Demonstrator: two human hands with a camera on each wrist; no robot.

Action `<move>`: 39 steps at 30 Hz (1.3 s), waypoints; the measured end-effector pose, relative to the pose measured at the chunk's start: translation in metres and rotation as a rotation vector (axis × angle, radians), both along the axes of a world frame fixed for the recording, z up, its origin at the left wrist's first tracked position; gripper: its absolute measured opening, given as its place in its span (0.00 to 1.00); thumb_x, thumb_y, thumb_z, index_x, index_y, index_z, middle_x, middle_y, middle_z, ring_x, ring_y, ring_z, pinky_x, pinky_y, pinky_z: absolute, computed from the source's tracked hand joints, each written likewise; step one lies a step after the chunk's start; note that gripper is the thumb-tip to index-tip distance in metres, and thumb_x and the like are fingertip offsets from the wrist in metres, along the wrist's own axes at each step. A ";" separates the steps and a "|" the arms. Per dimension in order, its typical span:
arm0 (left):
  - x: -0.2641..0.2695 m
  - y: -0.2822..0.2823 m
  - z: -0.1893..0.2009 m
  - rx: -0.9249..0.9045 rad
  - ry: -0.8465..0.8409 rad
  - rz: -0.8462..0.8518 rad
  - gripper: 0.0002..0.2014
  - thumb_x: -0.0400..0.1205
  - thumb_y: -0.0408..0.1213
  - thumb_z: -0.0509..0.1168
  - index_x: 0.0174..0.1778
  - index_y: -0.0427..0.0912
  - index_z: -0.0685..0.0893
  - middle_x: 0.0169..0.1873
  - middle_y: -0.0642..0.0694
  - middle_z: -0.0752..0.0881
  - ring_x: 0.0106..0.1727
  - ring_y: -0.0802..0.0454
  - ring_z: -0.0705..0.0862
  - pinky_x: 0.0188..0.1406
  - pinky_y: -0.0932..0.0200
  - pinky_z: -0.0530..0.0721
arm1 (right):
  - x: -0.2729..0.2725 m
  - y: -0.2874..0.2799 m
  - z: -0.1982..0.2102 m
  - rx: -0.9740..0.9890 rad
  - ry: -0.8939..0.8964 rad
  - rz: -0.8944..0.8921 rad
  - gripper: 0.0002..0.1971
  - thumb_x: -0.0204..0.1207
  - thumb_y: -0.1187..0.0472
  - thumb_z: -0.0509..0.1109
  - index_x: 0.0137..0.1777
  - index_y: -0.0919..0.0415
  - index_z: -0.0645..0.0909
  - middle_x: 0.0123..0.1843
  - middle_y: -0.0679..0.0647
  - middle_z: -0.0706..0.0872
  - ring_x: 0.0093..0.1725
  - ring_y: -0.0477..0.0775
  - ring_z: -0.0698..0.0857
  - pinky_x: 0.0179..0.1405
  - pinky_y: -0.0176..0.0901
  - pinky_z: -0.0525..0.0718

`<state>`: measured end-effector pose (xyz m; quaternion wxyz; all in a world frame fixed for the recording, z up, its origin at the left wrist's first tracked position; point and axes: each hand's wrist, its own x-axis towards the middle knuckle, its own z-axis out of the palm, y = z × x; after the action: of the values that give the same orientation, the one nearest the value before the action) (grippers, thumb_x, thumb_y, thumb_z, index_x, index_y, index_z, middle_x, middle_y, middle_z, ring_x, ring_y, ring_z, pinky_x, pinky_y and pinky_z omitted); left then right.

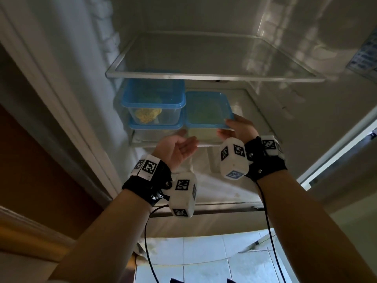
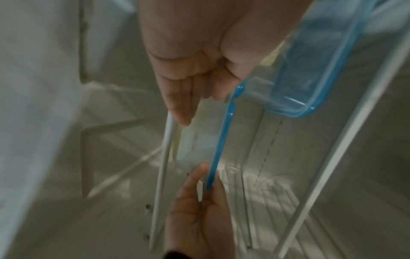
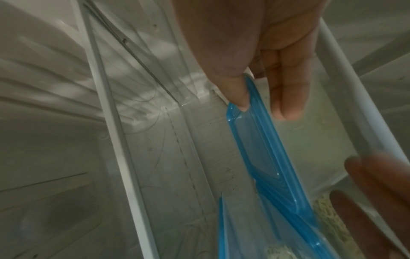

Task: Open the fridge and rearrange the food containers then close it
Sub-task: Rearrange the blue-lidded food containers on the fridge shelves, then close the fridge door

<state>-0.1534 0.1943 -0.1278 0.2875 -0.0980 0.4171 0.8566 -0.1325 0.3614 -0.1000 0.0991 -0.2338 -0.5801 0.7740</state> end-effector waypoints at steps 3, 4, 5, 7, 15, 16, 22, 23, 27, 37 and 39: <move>-0.001 -0.008 0.002 -0.159 0.078 0.040 0.13 0.80 0.25 0.51 0.55 0.33 0.79 0.41 0.39 0.84 0.42 0.47 0.83 0.46 0.57 0.83 | 0.000 0.001 0.001 0.004 -0.011 -0.008 0.21 0.77 0.71 0.60 0.71 0.69 0.72 0.48 0.64 0.81 0.27 0.54 0.85 0.21 0.34 0.85; -0.002 -0.010 0.003 -0.198 0.098 0.058 0.12 0.81 0.26 0.52 0.50 0.34 0.80 0.40 0.40 0.84 0.40 0.48 0.83 0.44 0.58 0.83 | 0.002 0.002 0.002 0.001 -0.012 -0.002 0.21 0.77 0.71 0.60 0.71 0.70 0.73 0.50 0.65 0.81 0.31 0.56 0.84 0.22 0.34 0.85; -0.002 -0.013 0.003 -0.228 0.121 0.072 0.11 0.81 0.27 0.52 0.46 0.35 0.81 0.40 0.40 0.85 0.40 0.49 0.83 0.44 0.58 0.82 | 0.003 0.003 0.003 -0.003 -0.012 0.007 0.20 0.77 0.72 0.60 0.70 0.71 0.73 0.50 0.66 0.80 0.33 0.57 0.83 0.22 0.34 0.86; -0.003 -0.017 0.006 -0.279 0.167 0.081 0.11 0.81 0.30 0.53 0.42 0.36 0.81 0.39 0.41 0.85 0.40 0.50 0.83 0.44 0.58 0.82 | 0.006 0.004 0.004 -0.013 -0.013 0.016 0.20 0.76 0.74 0.60 0.69 0.72 0.73 0.45 0.65 0.81 0.34 0.59 0.82 0.23 0.34 0.87; -0.007 -0.028 0.004 -0.326 0.140 0.137 0.12 0.80 0.42 0.59 0.40 0.38 0.82 0.38 0.43 0.87 0.39 0.51 0.85 0.33 0.62 0.84 | 0.011 0.003 0.006 0.006 -0.019 0.021 0.21 0.76 0.74 0.60 0.70 0.73 0.73 0.39 0.61 0.81 0.30 0.56 0.84 0.24 0.33 0.87; -0.007 -0.029 0.004 -0.320 0.134 0.158 0.12 0.80 0.42 0.60 0.39 0.38 0.82 0.37 0.43 0.87 0.38 0.52 0.86 0.31 0.63 0.85 | 0.011 0.003 0.006 0.012 -0.021 0.018 0.21 0.76 0.74 0.60 0.70 0.73 0.73 0.39 0.61 0.81 0.26 0.54 0.86 0.24 0.33 0.87; -0.004 -0.029 0.006 -0.355 0.162 0.183 0.11 0.80 0.41 0.62 0.36 0.39 0.81 0.28 0.46 0.89 0.36 0.53 0.85 0.32 0.64 0.85 | 0.014 0.000 0.007 0.048 -0.046 0.013 0.20 0.76 0.72 0.60 0.69 0.69 0.75 0.38 0.59 0.82 0.21 0.50 0.85 0.24 0.35 0.85; -0.003 -0.029 0.006 -0.359 0.159 0.185 0.11 0.80 0.41 0.62 0.36 0.39 0.81 0.28 0.47 0.89 0.35 0.53 0.85 0.32 0.65 0.85 | 0.014 0.000 0.007 0.051 -0.051 0.009 0.20 0.77 0.71 0.61 0.69 0.68 0.75 0.38 0.58 0.82 0.17 0.48 0.84 0.23 0.35 0.85; 0.008 -0.027 0.009 -0.350 0.153 0.130 0.11 0.81 0.39 0.58 0.37 0.40 0.81 0.28 0.46 0.89 0.33 0.54 0.85 0.32 0.64 0.83 | 0.023 -0.001 0.003 0.016 -0.094 -0.029 0.24 0.76 0.65 0.65 0.73 0.66 0.70 0.41 0.54 0.78 0.20 0.49 0.85 0.26 0.40 0.87; 0.084 0.011 -0.002 -0.419 0.361 -0.303 0.10 0.80 0.38 0.56 0.36 0.48 0.81 0.20 0.57 0.88 0.24 0.62 0.84 0.34 0.62 0.73 | 0.136 -0.006 -0.012 -0.010 -0.091 -0.101 0.07 0.78 0.67 0.60 0.50 0.56 0.76 0.38 0.50 0.83 0.26 0.44 0.83 0.25 0.32 0.79; 0.109 0.020 -0.003 -0.404 0.407 -0.349 0.11 0.80 0.37 0.56 0.36 0.49 0.82 0.22 0.56 0.89 0.29 0.59 0.83 0.33 0.63 0.74 | 0.171 -0.005 -0.016 0.011 -0.098 -0.116 0.07 0.78 0.66 0.60 0.49 0.55 0.78 0.39 0.50 0.84 0.31 0.46 0.84 0.32 0.35 0.80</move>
<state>-0.0442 0.2142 -0.1307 0.3156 0.0932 0.6378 0.6964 0.0384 0.3565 -0.1161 0.1166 -0.3040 -0.5739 0.7514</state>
